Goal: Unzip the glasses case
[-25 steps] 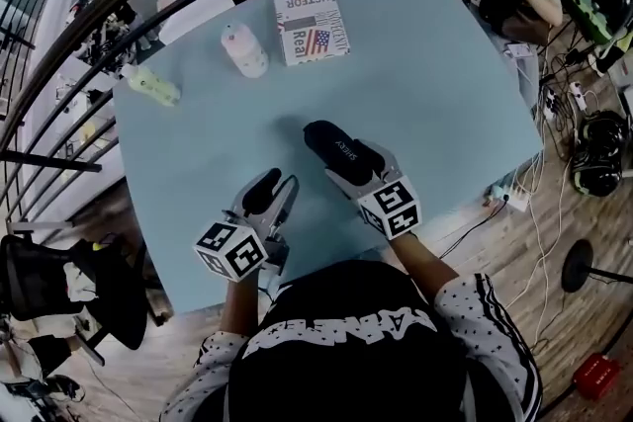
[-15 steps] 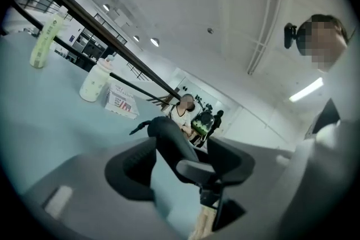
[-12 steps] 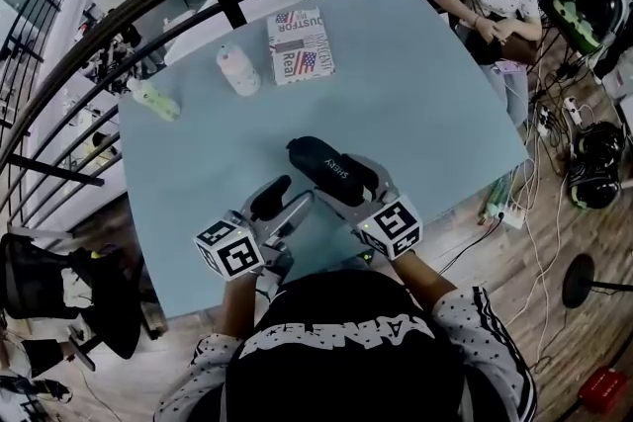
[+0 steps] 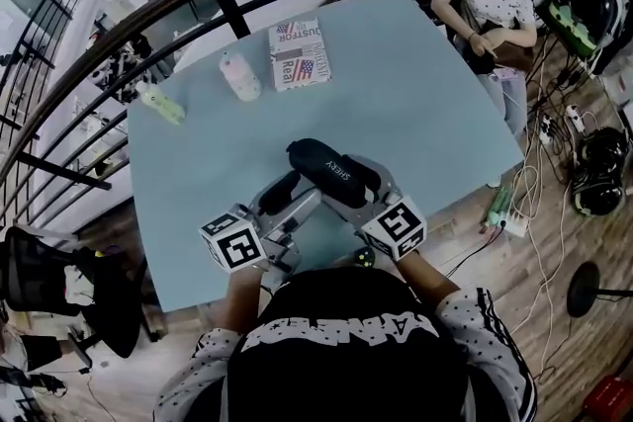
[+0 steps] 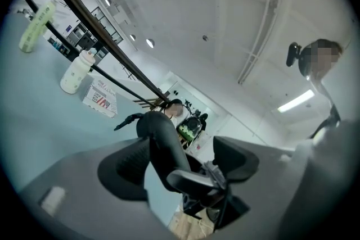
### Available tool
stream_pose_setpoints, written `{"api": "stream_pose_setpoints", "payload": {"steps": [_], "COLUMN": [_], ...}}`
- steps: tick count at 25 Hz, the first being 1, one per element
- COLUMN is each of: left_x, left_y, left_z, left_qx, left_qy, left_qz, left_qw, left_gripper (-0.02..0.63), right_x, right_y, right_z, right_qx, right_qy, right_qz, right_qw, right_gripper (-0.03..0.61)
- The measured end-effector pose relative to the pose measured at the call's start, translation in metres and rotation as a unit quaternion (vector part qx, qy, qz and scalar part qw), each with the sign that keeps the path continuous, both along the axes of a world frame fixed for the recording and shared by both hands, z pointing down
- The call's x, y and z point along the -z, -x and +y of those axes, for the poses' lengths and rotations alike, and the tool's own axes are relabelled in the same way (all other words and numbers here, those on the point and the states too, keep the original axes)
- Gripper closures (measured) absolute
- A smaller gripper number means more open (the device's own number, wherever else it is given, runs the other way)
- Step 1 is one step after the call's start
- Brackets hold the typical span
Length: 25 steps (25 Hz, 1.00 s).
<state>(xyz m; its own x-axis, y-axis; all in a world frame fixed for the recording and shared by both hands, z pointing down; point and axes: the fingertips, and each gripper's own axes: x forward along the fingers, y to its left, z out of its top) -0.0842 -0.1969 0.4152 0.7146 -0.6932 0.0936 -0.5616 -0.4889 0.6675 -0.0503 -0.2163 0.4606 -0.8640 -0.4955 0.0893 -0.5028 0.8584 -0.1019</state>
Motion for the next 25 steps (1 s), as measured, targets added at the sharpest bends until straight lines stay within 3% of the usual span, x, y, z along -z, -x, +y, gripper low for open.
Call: {"api": "stream_pose_setpoints", "payload": {"steps": [10,16,25], "left_x": [0.005,0.01,0.011], "left_y": [-0.01,-0.022,-0.045], "left_z": [0.002,-0.001,0.002], "left_qx": [0.006,-0.004,-0.032], "left_qy": [0.0,-0.002,-0.012], "left_qz": [-0.012,-0.003,-0.008], "left_qw": [0.9999,1.0,0.9994], "left_gripper": [0.614,0.614,0.614], "right_x": [0.024,0.039,0.05], "right_y": [-0.015,-0.013,-0.008], "right_z": [0.005,0.017,0.05], "right_qx": [0.002,0.034,0.094], "right_qy": [-0.028,-0.046,-0.102], "right_qz": [-0.028,-0.046,-0.031], "right_qw": [0.999,0.997,0.99], "right_gripper": [0.239,0.238,0.239]}}
